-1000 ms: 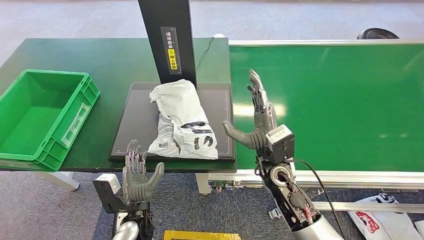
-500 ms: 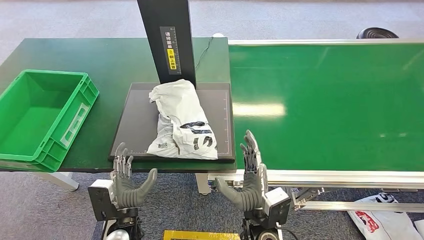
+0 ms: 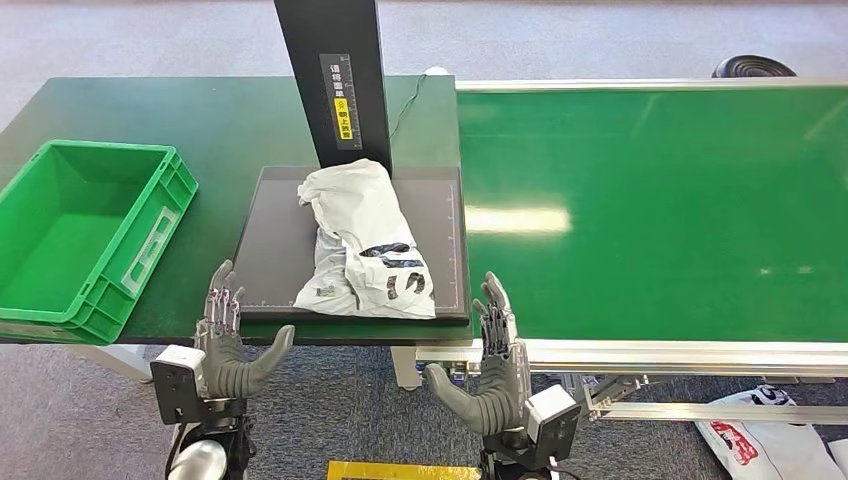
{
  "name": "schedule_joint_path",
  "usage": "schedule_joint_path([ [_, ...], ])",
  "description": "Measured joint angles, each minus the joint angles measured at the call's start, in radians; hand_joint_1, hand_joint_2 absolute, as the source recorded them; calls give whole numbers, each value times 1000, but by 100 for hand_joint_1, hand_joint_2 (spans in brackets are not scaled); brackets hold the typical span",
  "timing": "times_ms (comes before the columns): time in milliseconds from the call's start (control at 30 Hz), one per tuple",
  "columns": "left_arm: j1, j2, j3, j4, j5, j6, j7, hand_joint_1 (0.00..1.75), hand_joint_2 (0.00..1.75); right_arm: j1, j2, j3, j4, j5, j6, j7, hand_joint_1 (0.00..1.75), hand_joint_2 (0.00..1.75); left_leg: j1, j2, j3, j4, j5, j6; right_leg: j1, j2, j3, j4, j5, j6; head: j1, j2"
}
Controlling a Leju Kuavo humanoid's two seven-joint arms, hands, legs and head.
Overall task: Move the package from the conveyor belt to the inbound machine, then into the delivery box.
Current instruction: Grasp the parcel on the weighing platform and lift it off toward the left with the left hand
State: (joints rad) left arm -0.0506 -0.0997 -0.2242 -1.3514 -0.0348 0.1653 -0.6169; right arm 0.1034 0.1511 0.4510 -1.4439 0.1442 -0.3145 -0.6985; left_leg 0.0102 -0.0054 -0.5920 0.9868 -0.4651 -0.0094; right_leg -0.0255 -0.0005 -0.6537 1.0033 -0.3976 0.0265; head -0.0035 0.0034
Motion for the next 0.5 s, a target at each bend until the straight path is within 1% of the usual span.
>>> schedule_joint_path([
  [100,-34,27,-8,9,-53,2,15,0,175,0,0,-2,0,14,19,0,0,175,0,0,0,0,0,0,0,0,0,0,0,0,0,0],
  [267,-136,100,-33,29,-207,-23,92,0,175,-1,0,-6,0,26,37,0,0,175,0,0,0,0,1,0,0,0,0,0,1,-1,0,0],
  [333,-171,123,-36,39,-228,-30,104,0,175,-1,0,-7,0,25,37,0,0,175,0,1,0,0,1,0,0,0,0,0,1,-1,0,0],
  [433,-202,144,-40,52,-240,-37,111,0,175,-1,0,-8,0,24,37,0,0,175,0,2,1,0,1,0,0,0,0,0,1,-1,0,0],
  [500,-231,165,-53,68,-269,-65,128,0,175,-1,0,-8,0,17,36,0,0,175,0,1,1,0,1,0,0,0,0,0,1,-1,0,0],
])
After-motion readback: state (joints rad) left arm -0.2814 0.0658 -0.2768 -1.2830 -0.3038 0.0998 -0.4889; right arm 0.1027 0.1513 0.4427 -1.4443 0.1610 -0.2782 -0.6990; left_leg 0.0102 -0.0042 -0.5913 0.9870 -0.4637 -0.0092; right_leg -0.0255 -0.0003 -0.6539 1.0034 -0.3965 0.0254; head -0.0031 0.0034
